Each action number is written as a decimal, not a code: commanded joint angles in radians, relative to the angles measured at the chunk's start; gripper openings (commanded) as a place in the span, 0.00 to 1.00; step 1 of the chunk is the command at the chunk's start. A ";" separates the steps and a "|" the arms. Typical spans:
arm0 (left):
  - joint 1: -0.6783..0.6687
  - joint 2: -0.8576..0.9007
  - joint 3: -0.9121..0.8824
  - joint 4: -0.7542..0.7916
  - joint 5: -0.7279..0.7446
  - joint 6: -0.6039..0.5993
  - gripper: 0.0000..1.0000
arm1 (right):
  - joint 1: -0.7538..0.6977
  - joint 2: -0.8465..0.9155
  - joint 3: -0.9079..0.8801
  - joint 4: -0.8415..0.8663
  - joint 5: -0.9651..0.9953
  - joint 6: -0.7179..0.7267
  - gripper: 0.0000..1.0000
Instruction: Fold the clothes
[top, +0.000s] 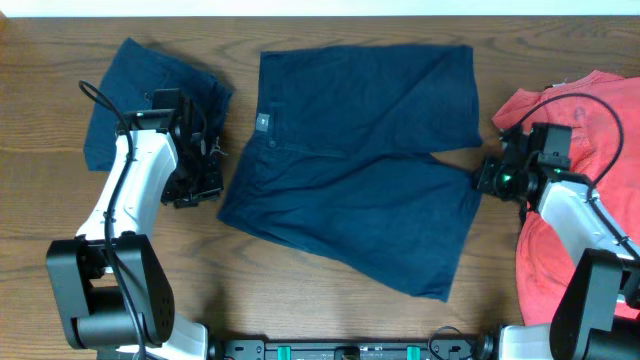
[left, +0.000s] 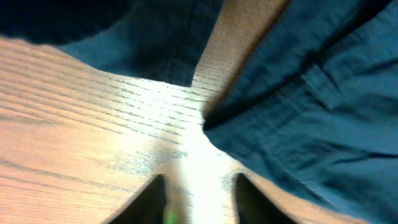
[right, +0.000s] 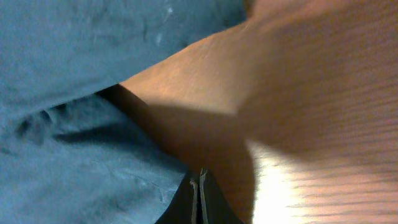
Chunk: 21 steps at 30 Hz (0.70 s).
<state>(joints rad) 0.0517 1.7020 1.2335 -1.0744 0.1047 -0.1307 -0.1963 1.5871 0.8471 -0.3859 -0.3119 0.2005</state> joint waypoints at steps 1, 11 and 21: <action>0.003 -0.002 -0.001 -0.013 0.023 -0.002 0.47 | -0.032 0.001 0.068 -0.024 0.071 0.031 0.32; 0.001 -0.002 -0.023 -0.010 0.082 0.003 0.47 | -0.051 -0.068 0.242 -0.338 -0.115 0.007 0.68; 0.001 -0.002 -0.276 0.266 0.180 -0.016 0.50 | -0.013 -0.214 0.241 -0.648 -0.122 0.008 0.71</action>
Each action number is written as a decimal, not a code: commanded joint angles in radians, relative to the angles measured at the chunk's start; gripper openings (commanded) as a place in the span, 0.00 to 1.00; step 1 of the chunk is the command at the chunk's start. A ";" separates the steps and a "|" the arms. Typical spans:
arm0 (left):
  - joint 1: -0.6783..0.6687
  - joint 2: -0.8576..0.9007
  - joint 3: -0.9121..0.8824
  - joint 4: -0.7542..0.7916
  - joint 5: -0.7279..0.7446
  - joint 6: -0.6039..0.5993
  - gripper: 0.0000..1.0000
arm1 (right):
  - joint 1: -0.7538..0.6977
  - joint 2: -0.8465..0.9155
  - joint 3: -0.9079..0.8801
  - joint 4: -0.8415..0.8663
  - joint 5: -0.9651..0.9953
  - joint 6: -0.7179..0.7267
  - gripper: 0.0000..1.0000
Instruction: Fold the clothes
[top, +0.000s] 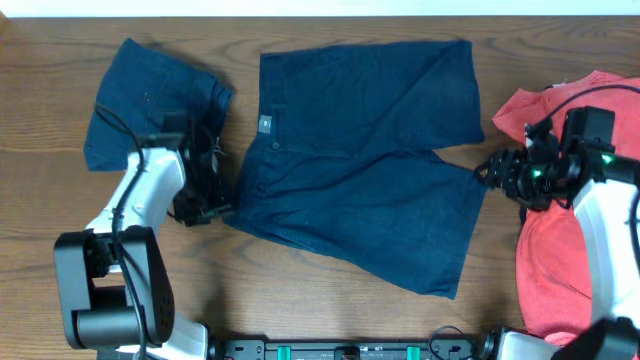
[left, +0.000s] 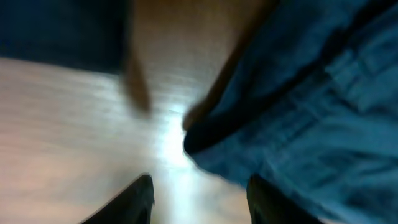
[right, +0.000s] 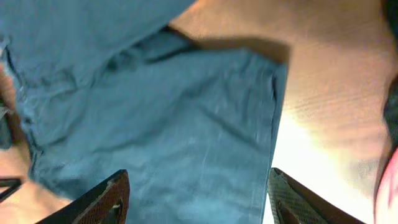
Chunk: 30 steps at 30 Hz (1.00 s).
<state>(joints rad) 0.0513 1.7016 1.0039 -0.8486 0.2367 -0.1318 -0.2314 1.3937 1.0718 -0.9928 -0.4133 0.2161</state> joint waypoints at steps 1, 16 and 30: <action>0.002 -0.001 -0.065 0.071 0.048 -0.024 0.50 | 0.031 -0.020 0.013 -0.063 -0.020 -0.008 0.71; 0.002 0.006 -0.167 0.240 0.044 -0.024 0.06 | 0.122 -0.018 -0.369 -0.079 0.005 0.168 0.62; 0.002 0.006 -0.167 0.237 0.044 -0.024 0.06 | 0.122 -0.018 -0.529 -0.008 0.065 0.341 0.51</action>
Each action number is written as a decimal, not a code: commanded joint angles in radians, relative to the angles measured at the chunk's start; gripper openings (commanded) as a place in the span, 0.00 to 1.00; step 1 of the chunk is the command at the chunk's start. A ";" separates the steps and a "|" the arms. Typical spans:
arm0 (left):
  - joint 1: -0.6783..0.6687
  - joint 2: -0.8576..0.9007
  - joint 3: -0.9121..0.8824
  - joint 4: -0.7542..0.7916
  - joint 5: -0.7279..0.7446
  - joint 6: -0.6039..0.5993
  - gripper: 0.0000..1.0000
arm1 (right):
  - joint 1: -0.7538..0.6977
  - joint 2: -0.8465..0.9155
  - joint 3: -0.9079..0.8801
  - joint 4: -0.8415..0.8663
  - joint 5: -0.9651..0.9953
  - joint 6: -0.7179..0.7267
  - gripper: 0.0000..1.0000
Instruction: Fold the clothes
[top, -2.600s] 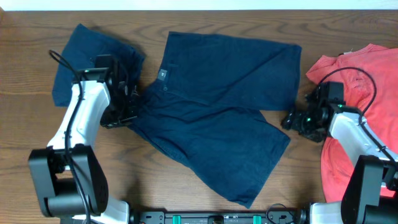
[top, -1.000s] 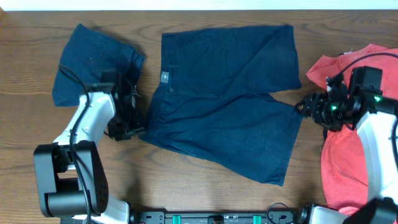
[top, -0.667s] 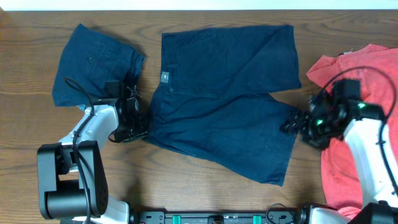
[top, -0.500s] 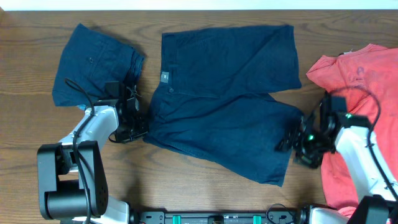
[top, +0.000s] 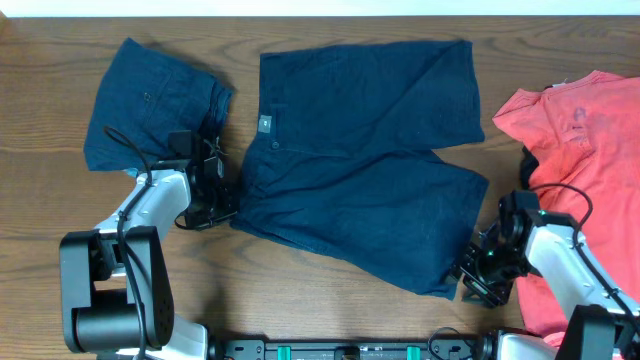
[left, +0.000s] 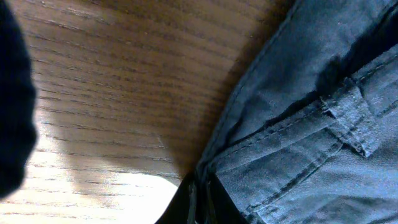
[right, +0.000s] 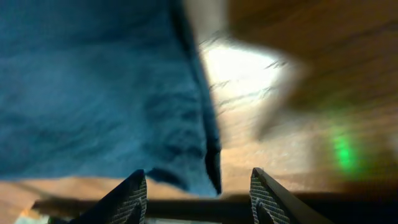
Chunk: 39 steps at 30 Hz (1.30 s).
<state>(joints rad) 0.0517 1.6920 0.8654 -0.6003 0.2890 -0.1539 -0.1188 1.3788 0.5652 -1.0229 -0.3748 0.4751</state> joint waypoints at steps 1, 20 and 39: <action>0.001 0.015 -0.028 -0.011 -0.008 -0.002 0.06 | 0.009 -0.003 -0.029 0.034 0.027 0.096 0.50; 0.001 0.015 -0.028 -0.040 -0.008 -0.001 0.06 | -0.013 -0.006 0.112 0.008 0.264 0.114 0.01; 0.001 0.015 -0.028 -0.075 0.112 -0.001 0.06 | 0.105 -0.006 0.076 -0.093 0.040 0.066 0.56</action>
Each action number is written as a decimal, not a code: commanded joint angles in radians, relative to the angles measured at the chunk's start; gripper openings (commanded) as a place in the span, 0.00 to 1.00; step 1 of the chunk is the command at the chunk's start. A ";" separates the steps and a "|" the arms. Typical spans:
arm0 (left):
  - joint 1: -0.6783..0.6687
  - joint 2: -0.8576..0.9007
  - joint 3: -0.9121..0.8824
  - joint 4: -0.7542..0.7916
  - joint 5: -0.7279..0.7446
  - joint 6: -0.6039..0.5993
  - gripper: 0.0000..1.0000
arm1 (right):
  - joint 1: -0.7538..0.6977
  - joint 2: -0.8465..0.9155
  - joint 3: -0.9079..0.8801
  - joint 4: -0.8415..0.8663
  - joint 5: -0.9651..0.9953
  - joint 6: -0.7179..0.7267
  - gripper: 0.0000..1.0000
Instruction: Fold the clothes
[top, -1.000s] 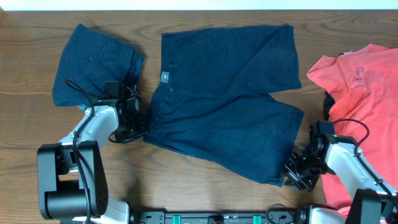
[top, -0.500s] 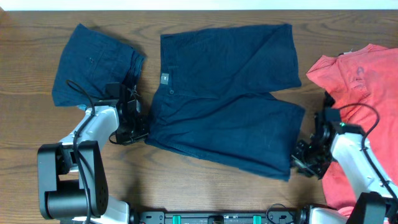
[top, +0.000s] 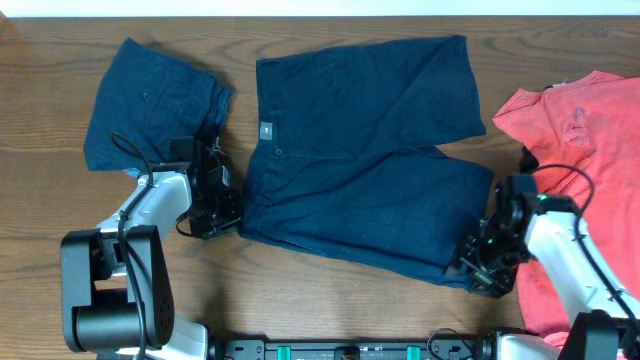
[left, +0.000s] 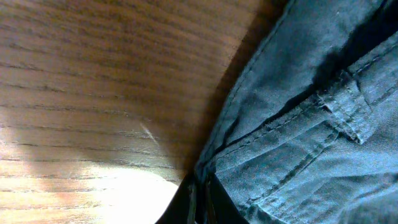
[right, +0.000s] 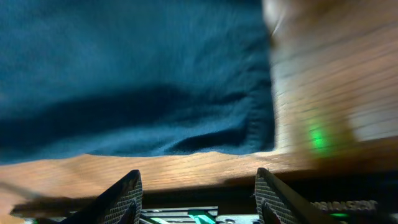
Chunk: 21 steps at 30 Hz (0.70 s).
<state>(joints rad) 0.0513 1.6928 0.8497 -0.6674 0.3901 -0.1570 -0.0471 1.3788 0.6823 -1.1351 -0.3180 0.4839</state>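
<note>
Navy shorts (top: 360, 170) lie spread flat in the middle of the table, waistband to the left, legs to the right. My left gripper (top: 218, 208) is shut on the waistband's lower corner. In the left wrist view the cloth (left: 298, 137) is pinched between the closed fingers of that gripper (left: 199, 200). My right gripper (top: 478, 266) sits at the bottom corner of the lower leg, open. In the right wrist view the leg's hem (right: 124, 81) lies just beyond the spread fingers (right: 129, 194), and nothing is between them.
A folded navy garment (top: 150, 95) lies at the back left, close to my left arm. A crumpled red shirt (top: 585, 130) covers the right side, under my right arm. The table's front edge (top: 350, 335) and a black rail run just below the right gripper.
My left gripper stays shut on the waistband corner. The right gripper has shifted slightly up against the lower leg's corner, still open. The shorts have shifted a little to the right.
My left gripper was open beside the waistband and the right shut at the leg's right edge. Then the right was open and higher. Then the left was shut on the waistband corner, the right open by the lower leg's bottom corner, as now.
</note>
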 joint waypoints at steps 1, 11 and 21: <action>0.002 0.014 -0.013 -0.008 0.011 0.002 0.06 | 0.040 -0.006 -0.054 0.034 -0.001 0.076 0.56; 0.002 0.014 -0.013 -0.008 0.010 0.006 0.06 | 0.038 -0.006 -0.107 0.206 0.164 0.185 0.51; 0.002 0.014 -0.013 -0.009 0.010 0.006 0.06 | 0.028 -0.006 -0.107 0.224 0.172 0.212 0.20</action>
<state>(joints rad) 0.0513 1.6932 0.8494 -0.6701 0.3939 -0.1570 -0.0154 1.3788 0.5781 -0.9009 -0.1593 0.6666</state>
